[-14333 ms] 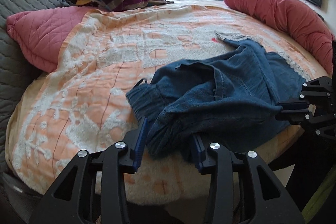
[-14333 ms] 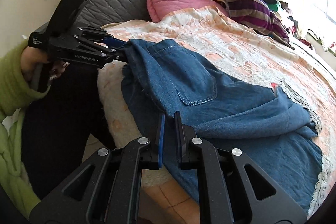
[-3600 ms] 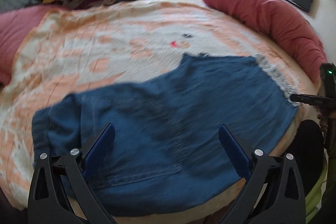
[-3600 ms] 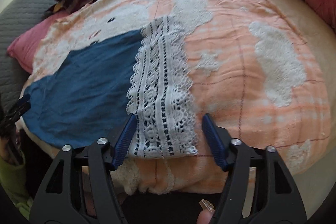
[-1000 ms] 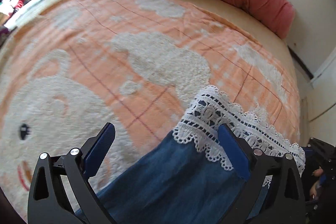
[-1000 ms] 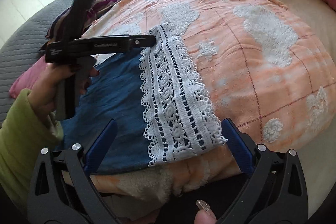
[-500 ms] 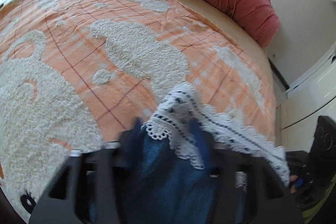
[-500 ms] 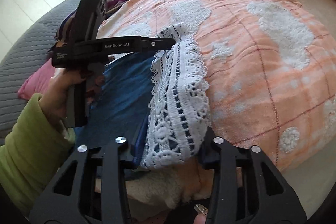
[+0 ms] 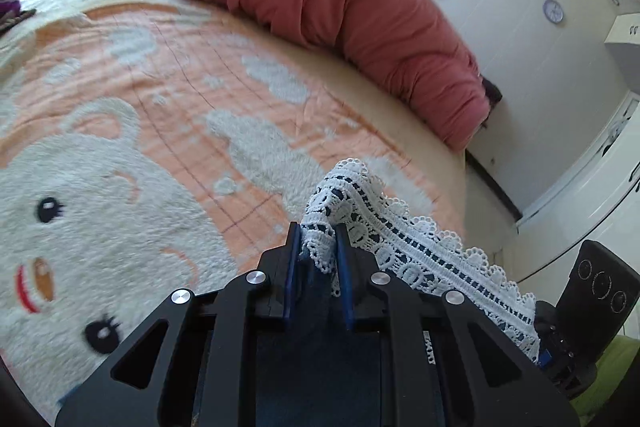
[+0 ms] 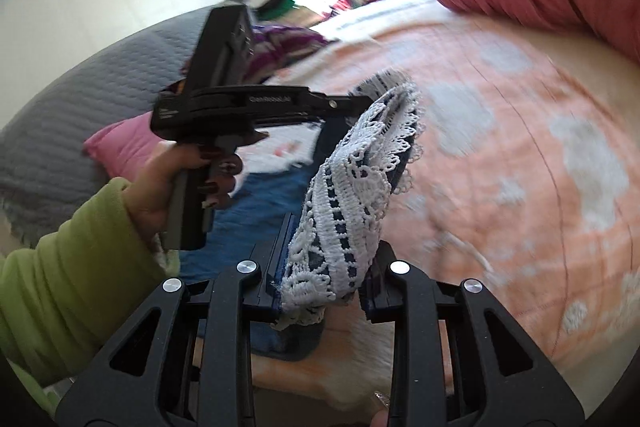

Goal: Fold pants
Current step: 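Lift the lace hem with both tools and lay it over the pants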

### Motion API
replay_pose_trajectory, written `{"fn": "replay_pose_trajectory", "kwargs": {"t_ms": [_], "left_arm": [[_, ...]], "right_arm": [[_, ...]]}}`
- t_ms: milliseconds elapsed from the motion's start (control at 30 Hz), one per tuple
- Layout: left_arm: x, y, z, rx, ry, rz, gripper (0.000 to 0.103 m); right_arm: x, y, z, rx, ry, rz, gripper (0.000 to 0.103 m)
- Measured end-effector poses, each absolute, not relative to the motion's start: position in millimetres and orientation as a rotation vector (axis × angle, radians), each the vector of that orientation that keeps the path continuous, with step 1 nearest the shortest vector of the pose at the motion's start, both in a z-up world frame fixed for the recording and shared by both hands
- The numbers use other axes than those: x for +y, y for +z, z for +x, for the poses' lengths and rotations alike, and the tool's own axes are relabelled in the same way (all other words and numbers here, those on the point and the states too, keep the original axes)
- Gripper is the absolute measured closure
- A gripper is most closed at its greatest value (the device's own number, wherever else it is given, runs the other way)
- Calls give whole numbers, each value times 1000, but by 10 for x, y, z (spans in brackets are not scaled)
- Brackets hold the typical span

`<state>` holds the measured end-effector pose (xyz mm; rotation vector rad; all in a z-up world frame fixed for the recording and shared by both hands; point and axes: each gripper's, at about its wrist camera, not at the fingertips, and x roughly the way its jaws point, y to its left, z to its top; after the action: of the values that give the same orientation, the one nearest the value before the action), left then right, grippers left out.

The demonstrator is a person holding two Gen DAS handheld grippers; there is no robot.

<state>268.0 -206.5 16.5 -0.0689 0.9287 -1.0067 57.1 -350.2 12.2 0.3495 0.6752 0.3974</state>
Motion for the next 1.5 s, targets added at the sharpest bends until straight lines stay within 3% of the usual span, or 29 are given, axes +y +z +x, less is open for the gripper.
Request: {"fn": "replay_pose_trajectory", "kwargs": {"t_ms": [233, 533, 667, 800, 967, 1033, 1167, 1400, 1467, 1500], "left_arm": [[-1382, 299, 2530, 891, -924, -128, 87], [-419, 119, 2233, 852, -675, -178, 82], [74, 14, 2102, 811, -611, -344, 61], [282, -176, 2131, 841, -592, -457, 56], [315, -260, 2161, 881, -600, -474, 38], [332, -325, 2173, 901, -590, -483, 36], [400, -425, 2227, 926, -579, -527, 32], [143, -490, 2306, 970, -620, -492, 36], [43, -520, 2312, 984, -596, -446, 65], [31, -529, 2311, 983, -584, -432, 71]], "right_arm": [[-2878, 261, 673, 671, 516, 205, 82], [-1820, -16, 807, 738, 608, -123, 82], [-1473, -288, 706, 765, 603, -315, 80], [-1305, -368, 485, 730, 643, -439, 60], [-1414, -82, 218, 662, 785, -323, 49], [-1539, 32, 179, 636, 805, -255, 43], [-1815, 144, 285, 639, 733, -146, 43], [-2334, -23, 672, 761, 525, -3, 43], [-2324, -71, 754, 776, 518, -4, 43], [-2280, -90, 790, 781, 524, -14, 43]]}}
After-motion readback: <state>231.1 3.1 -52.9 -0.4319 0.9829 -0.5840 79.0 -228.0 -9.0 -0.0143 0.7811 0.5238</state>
